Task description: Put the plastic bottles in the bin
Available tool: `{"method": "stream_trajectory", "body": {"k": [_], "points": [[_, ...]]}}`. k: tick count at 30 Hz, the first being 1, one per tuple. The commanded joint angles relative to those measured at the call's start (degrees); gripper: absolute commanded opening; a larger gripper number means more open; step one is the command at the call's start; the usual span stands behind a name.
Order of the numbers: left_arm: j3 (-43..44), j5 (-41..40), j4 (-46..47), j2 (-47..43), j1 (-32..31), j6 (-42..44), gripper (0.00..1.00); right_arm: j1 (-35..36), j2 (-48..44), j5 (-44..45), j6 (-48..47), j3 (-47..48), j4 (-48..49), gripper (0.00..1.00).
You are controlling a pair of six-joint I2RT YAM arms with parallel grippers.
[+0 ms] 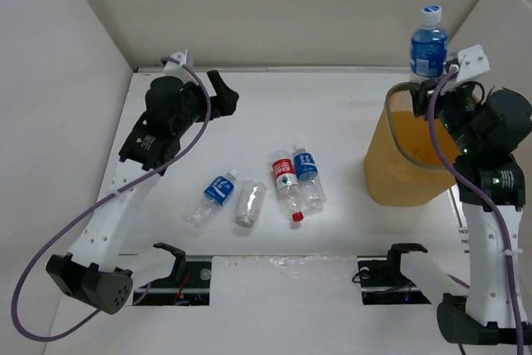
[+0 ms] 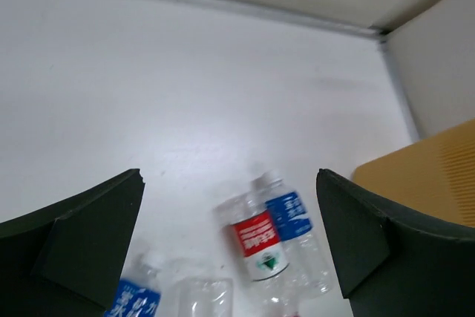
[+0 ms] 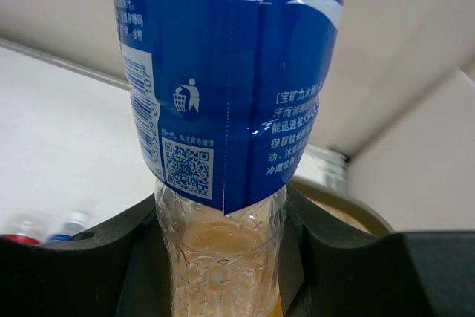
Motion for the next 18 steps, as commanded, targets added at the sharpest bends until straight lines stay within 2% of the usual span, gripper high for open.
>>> {"method": "stream_trajectory", "body": {"k": [1,4,6,7,8,9,10,11,14,18], "points": [[-2.8,-9.7,-5.7,-2.3,-0.1,0.0,1.0,-5.0,-0.7,5.4,-5.5,-0.6,-8.8,0.0],[-5.0,-14.6,-8.6,-2.8,-0.1,-0.6,1.0,-5.6,-1.3,12.3,-5.5,-1.2,-12.0,0.03],[-6.4,-14.6,-9.8,-3.5,0.5,-0.6,1.0,-5.6,-0.6,13.1,-5.5,-1.2,-12.5,0.14],[-6.4,-14.6,-10.3,-3.5,0.5,-0.6,1.0,-5.6,0.0,12.6,-5.5,-1.9,-12.5,0.22],[-7.2,-14.6,-11.0,-4.2,0.5,-0.6,1.0,-5.6,0.0,11.7,-5.5,-1.9,-12.5,0.57],[-7.8,-14.6,-11.6,-4.2,0.5,0.2,1.0,-5.6,0.0,11.7,-5.5,-2.6,-12.5,0.8],[-7.8,-14.6,-11.6,-4.2,0.5,1.3,1.0,-5.6,-0.6,11.7,-5.5,-2.6,-11.8,0.95],[-7.8,-13.3,-13.0,-4.2,1.0,2.1,1.0,-5.6,-1.1,11.7,-5.5,-2.6,-11.3,1.0],[-7.8,-9.8,-16.0,-3.7,1.0,5.4,1.0,-5.6,0.6,13.3,-5.5,1.1,-13.3,1.0],[-10.0,-7.9,-18.4,-2.4,-0.3,4.0,1.0,-5.6,-0.8,12.4,-6.7,3.6,-15.5,1.0]]}}
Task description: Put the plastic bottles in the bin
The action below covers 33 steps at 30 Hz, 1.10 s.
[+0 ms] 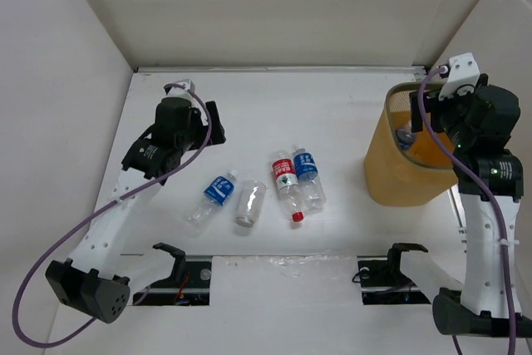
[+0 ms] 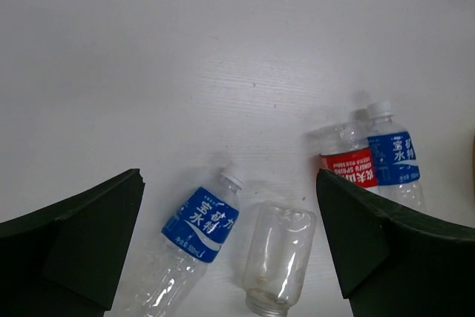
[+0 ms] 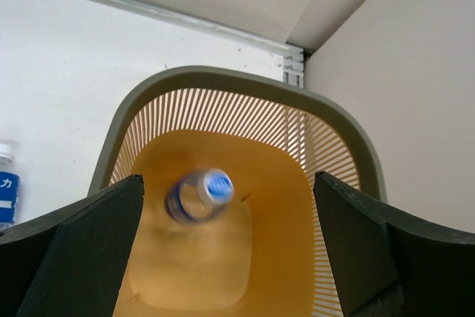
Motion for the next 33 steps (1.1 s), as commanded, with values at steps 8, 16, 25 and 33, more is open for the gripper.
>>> {"method": "stream_trajectory", "body": {"k": [8,16,25,33], "points": [[-9.6,13.3,-2.3,3.4,-0.5,-0.1,1.0,0.3,-4.6,-12.3,-3.7,4.1,1.2,1.0],[-10.8,16.0,-4.3,10.5,-0.5,-1.5,1.0,1.4,-7.6,-18.6,-3.7,5.2,2.4,1.0],[-10.8,12.9,-6.0,21.6,-0.5,-2.6,1.0,4.0,-8.7,-20.5,-4.2,8.7,1.8,1.0],[-10.8,10.7,-6.5,25.0,-0.5,-3.3,1.0,6.4,-10.0,-20.5,-5.2,8.7,1.8,1.0]]}}
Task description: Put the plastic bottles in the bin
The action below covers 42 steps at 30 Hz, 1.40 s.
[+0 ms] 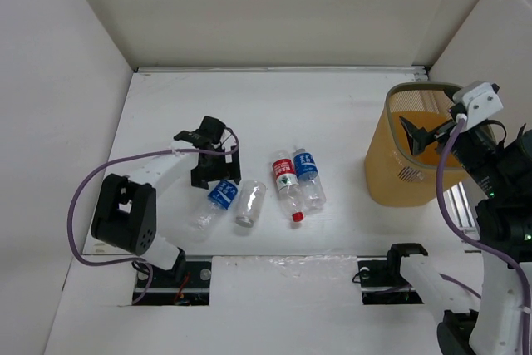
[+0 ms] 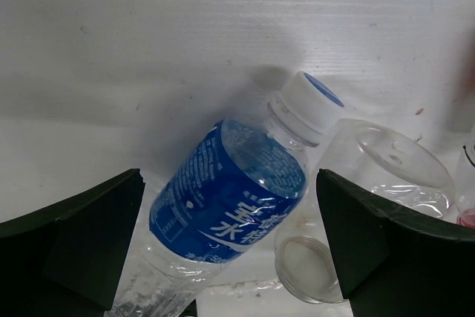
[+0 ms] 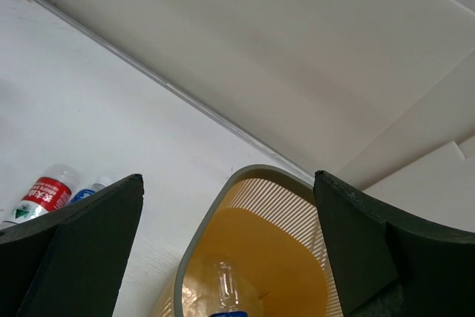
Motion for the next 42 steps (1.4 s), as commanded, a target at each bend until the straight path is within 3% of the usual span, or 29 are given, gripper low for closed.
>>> {"method": "stream_trajectory", "body": {"k": [1,12,13,16,17,19,25,26,27,31,34,39,42], "points": [[-0.3,-1.7,-1.8,0.8,-0.2,-0.9,1.0,1.3,0.1,-0.4,-0.8,1.0,2.1,1.0],[-0.3,-2.3,-2.4,4.8,-0.2,-1.4,0.97,2.4,-1.0,1.1,-1.4,2.1,1.6,1.0],[-0.3,-2.3,-2.4,4.8,-0.2,-1.4,0.9,2.4,-1.0,1.1,-1.4,2.6,1.6,1.0],[-0.3,-2.9,-2.4,5.3,-0.2,-1.4,0.87,2.4,-1.0,1.1,-1.4,2.6,1.6,1.0],[0.2,-3.6,-2.4,5.3,-0.2,-1.4,0.78,2.4,-1.0,1.1,-1.4,2.6,1.6,1.0],[0.2,-4.3,-2.4,5.3,-0.2,-1.4,0.78,2.4,-1.0,1.1,-1.4,2.6,1.6,1.0],[0.2,-4.4,-2.4,4.7,1.0,-1.9,0.53,2.4,-1.0,0.6,-1.4,3.1,1.0,1.0],[0.2,-4.4,-2.4,4.7,1.0,-1.9,0.35,2.4,-1.0,0.6,-1.4,3.1,1.0,1.0],[0.2,-5.1,-2.4,4.7,1.0,-1.9,0.24,2.4,-1.0,0.6,-1.4,3.1,1.0,1.0],[2.2,-8.1,-1.9,4.2,3.0,-1.9,0.03,2.4,-1.0,-0.8,-1.4,2.6,1.6,1.0],[5.6,-10.5,-1.8,3.2,4.6,-1.9,0.0,2.4,-0.4,-3.9,-0.8,0.9,4.0,1.0],[18.8,-15.2,-3.7,2.5,5.3,-3.6,0.0,2.4,2.3,-9.4,1.4,-1.6,8.4,1.0],[27.9,-13.2,-4.2,1.4,5.3,-3.6,0.0,3.0,4.1,-19.5,4.3,-5.0,16.7,1.0]]}}
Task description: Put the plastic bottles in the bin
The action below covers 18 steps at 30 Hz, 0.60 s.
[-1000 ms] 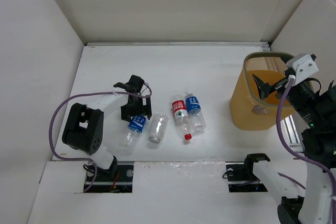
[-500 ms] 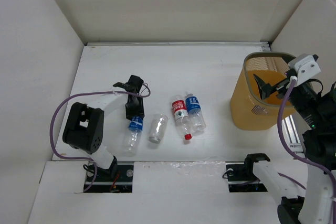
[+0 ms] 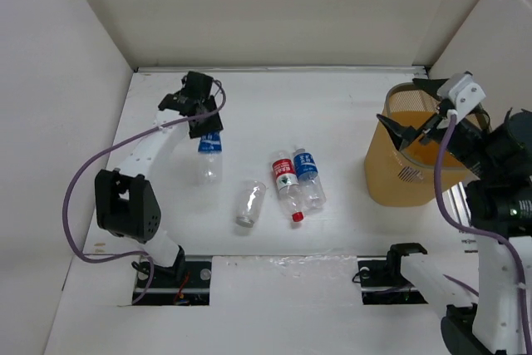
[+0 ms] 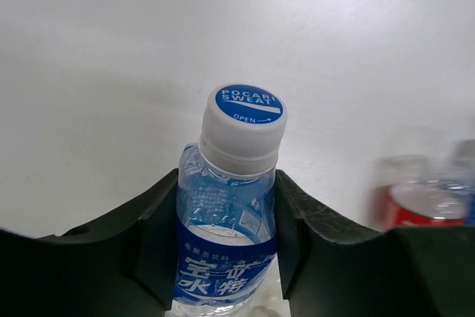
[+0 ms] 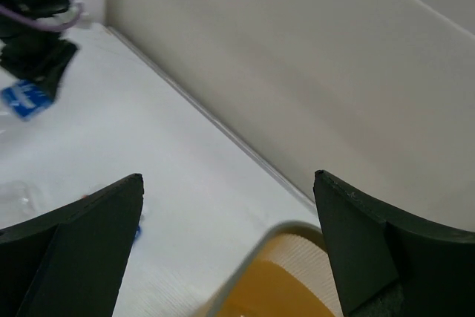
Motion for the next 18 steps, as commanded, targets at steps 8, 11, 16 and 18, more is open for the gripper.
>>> {"method": "stream_trajectory", "body": {"k": [8,11,16,18], "points": [[22.7,12.5,7.9,-10.4,-4.1,3.3,0.0,8.7,12.1,-18.7,11.5,0.5,22.9,1.0],[23.4,17.7,15.4,-13.0,-4.1,3.3,0.0,13.4,17.1,-21.0,16.1,2.6,28.2,1.0],[26.2,22.1,23.4,-15.0,-4.1,2.1,0.0,22.2,26.5,-19.0,18.1,4.0,32.8,1.0],[27.4,23.8,25.1,-15.0,-4.1,1.6,0.0,23.8,27.0,-19.0,18.8,4.0,34.8,1.0]]}}
